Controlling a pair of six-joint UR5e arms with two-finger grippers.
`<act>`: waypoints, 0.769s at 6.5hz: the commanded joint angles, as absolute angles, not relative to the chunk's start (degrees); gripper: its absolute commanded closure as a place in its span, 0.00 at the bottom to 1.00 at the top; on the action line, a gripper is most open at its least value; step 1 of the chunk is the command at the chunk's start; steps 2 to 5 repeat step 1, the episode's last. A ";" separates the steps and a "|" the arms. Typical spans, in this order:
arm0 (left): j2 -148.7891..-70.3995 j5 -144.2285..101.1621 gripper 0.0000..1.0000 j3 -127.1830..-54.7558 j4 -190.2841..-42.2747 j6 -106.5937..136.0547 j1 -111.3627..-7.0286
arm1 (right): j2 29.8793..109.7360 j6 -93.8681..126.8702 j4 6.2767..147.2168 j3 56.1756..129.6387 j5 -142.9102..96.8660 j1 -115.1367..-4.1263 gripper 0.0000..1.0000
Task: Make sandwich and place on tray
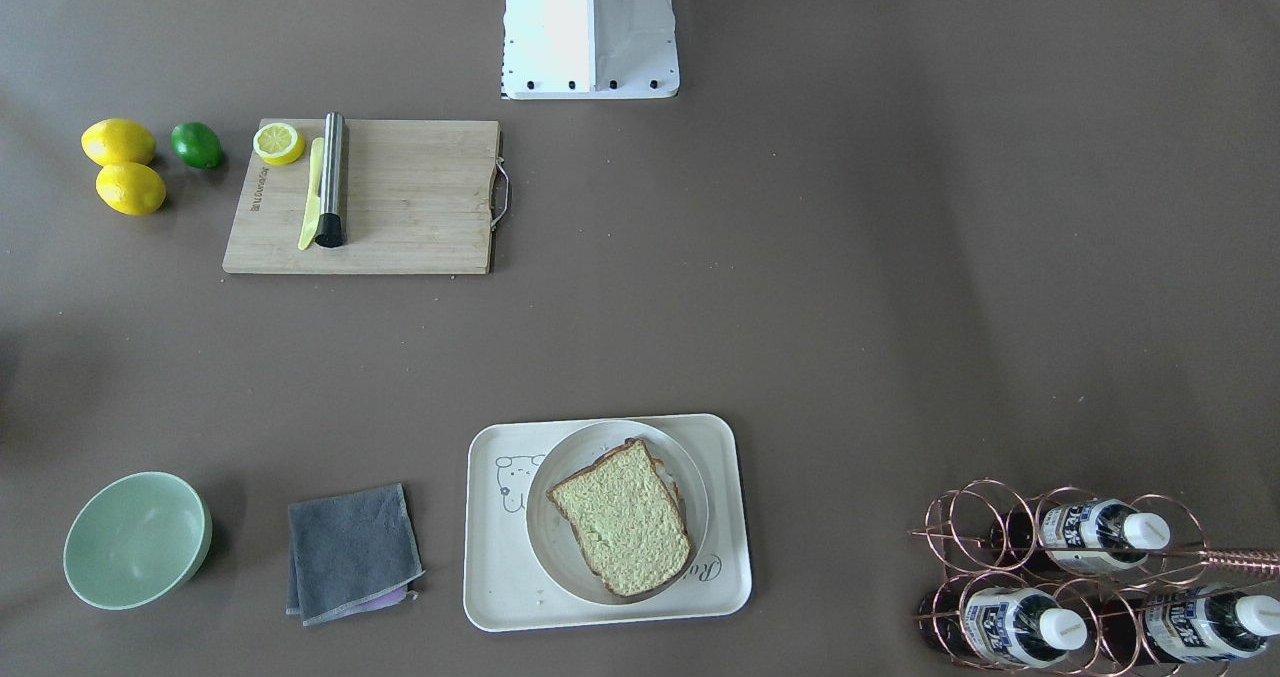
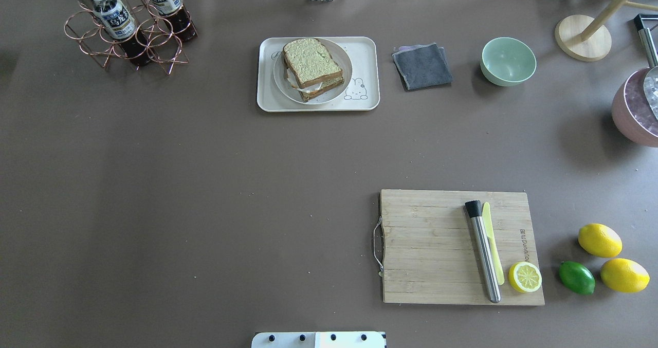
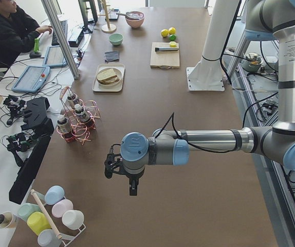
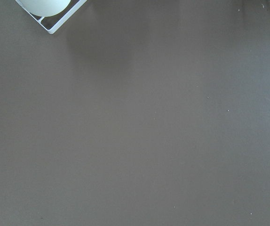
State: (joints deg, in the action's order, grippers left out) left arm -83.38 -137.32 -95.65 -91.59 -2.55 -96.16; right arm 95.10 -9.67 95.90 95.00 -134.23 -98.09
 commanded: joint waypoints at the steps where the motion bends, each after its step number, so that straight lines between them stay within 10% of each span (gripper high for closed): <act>1: -83.41 -137.29 0.02 -95.54 -91.67 -2.55 -96.15 | 95.10 -9.67 95.89 95.27 -134.21 -98.09 0.00; 5: -83.41 -137.29 0.02 -95.54 -91.67 -2.55 -96.15 | 95.10 -9.67 95.89 95.27 -134.21 -98.09 0.00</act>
